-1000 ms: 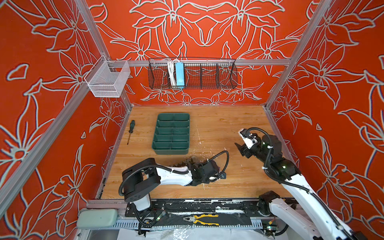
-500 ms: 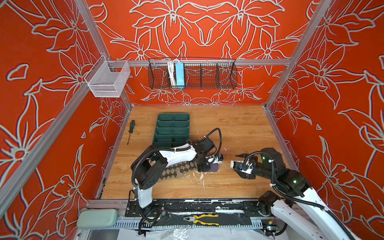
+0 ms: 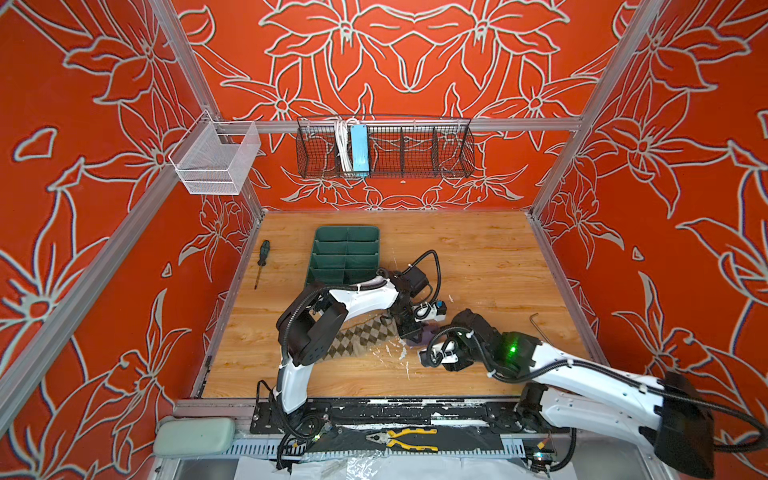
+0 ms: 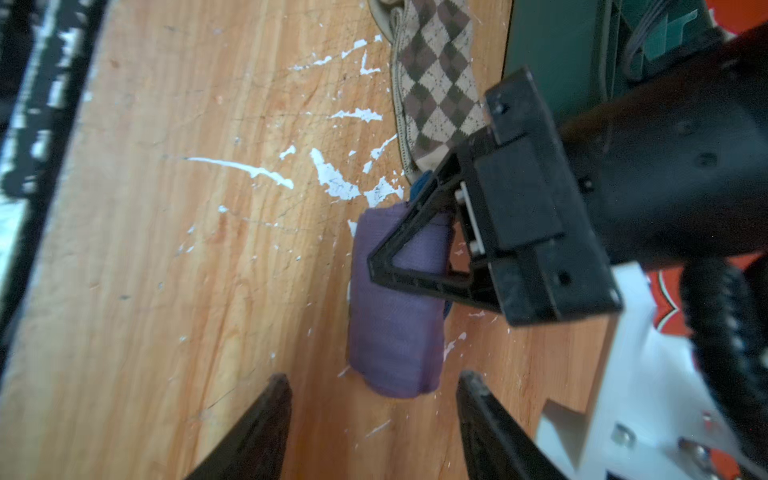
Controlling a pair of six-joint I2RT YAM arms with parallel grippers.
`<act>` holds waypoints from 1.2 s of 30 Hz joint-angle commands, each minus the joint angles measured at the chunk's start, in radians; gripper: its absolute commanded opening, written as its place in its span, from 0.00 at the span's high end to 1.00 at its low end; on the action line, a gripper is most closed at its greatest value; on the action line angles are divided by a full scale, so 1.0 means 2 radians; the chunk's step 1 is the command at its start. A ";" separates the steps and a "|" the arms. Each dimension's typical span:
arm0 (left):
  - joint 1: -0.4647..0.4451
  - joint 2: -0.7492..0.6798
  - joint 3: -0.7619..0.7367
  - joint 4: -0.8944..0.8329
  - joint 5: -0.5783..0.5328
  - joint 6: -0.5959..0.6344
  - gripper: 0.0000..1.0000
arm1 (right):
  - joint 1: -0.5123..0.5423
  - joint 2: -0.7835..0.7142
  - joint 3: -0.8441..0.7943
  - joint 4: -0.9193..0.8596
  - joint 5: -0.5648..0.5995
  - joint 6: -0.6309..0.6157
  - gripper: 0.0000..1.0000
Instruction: Roll the socks
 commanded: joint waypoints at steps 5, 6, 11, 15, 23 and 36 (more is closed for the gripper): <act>0.001 0.052 0.006 -0.049 0.037 -0.002 0.97 | 0.003 0.100 -0.012 0.128 0.078 0.006 0.33; 0.001 0.052 0.006 -0.049 0.037 -0.002 0.97 | 0.002 0.115 -0.012 0.130 0.086 0.006 0.33; 0.001 0.049 0.007 -0.049 0.038 -0.002 0.97 | 0.002 0.171 -0.012 0.126 0.101 0.022 0.41; 0.001 0.040 0.006 -0.042 0.034 -0.005 0.95 | 0.002 0.179 -0.004 0.093 0.078 0.044 0.61; 0.002 -0.043 -0.041 0.059 -0.048 -0.042 0.59 | 0.002 0.168 0.031 -0.049 0.041 0.086 1.00; 0.016 -0.303 -0.203 0.204 -0.256 -0.043 0.29 | -0.005 0.196 0.062 -0.149 -0.006 0.159 1.00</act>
